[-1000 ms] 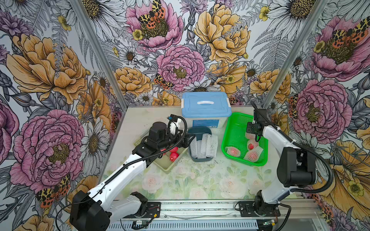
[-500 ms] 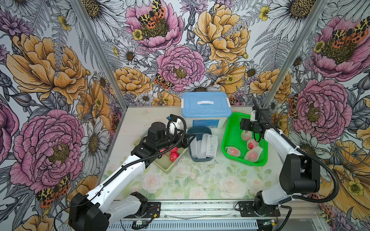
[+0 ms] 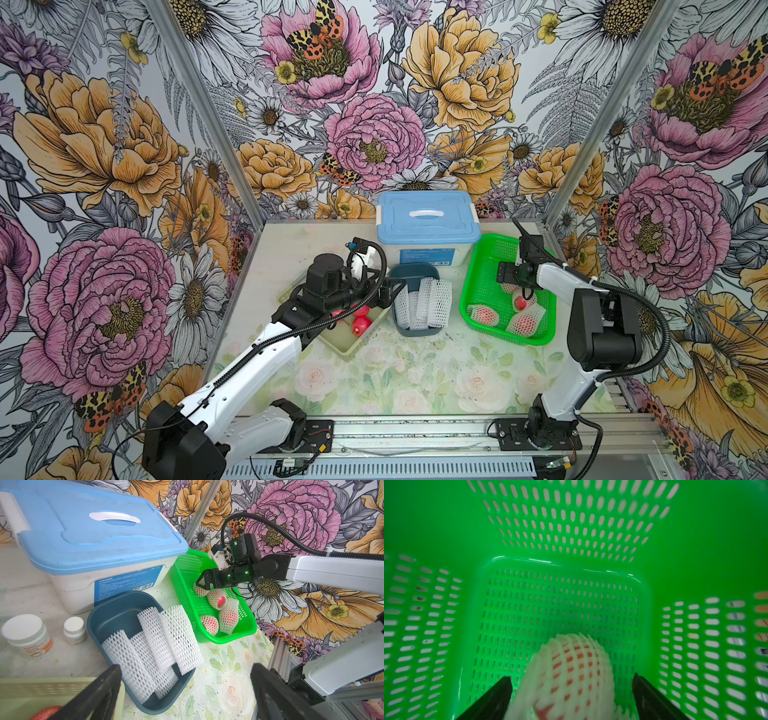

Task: Remove foam nets from apples
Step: Pick up the apple from the basket.

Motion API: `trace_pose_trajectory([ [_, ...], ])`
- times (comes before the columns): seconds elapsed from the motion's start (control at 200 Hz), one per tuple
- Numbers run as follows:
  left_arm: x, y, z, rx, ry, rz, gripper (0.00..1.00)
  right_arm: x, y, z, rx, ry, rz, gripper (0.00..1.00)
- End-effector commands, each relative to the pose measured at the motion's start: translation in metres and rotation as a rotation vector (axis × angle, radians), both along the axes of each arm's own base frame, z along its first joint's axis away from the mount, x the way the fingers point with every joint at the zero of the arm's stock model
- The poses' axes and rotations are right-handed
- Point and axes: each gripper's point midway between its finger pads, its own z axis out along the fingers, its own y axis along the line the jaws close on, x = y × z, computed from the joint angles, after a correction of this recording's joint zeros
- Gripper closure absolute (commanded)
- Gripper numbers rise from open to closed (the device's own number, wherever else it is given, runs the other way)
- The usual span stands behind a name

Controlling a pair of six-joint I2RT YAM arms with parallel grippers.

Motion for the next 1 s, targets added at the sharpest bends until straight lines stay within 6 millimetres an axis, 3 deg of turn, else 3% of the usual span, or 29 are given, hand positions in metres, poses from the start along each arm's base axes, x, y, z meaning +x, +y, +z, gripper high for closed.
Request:
trace_pose_trajectory([
  [0.0,0.001,0.0,0.009,-0.015,-0.029,-0.012,0.01,0.014,-0.004,0.001,-0.035,-0.009,-0.005,0.08],
  [0.29,0.002,0.001,0.007,-0.006,-0.023,-0.006,0.01,0.008,0.007,-0.017,-0.011,0.032,0.024,0.16],
  [0.48,0.005,-0.002,0.006,-0.014,-0.018,-0.011,0.01,0.011,0.012,0.013,-0.007,-0.038,0.057,0.39],
  [0.641,0.006,-0.006,0.008,-0.021,-0.019,-0.023,0.01,0.016,0.026,0.048,0.043,-0.124,0.125,0.47],
  [0.826,0.004,-0.009,0.015,-0.03,-0.033,-0.043,0.01,0.018,0.065,0.093,0.176,-0.239,0.272,0.48],
  [0.996,0.0,-0.015,0.017,-0.033,-0.04,-0.076,0.01,-0.004,0.143,0.148,0.478,-0.335,0.548,0.47],
])
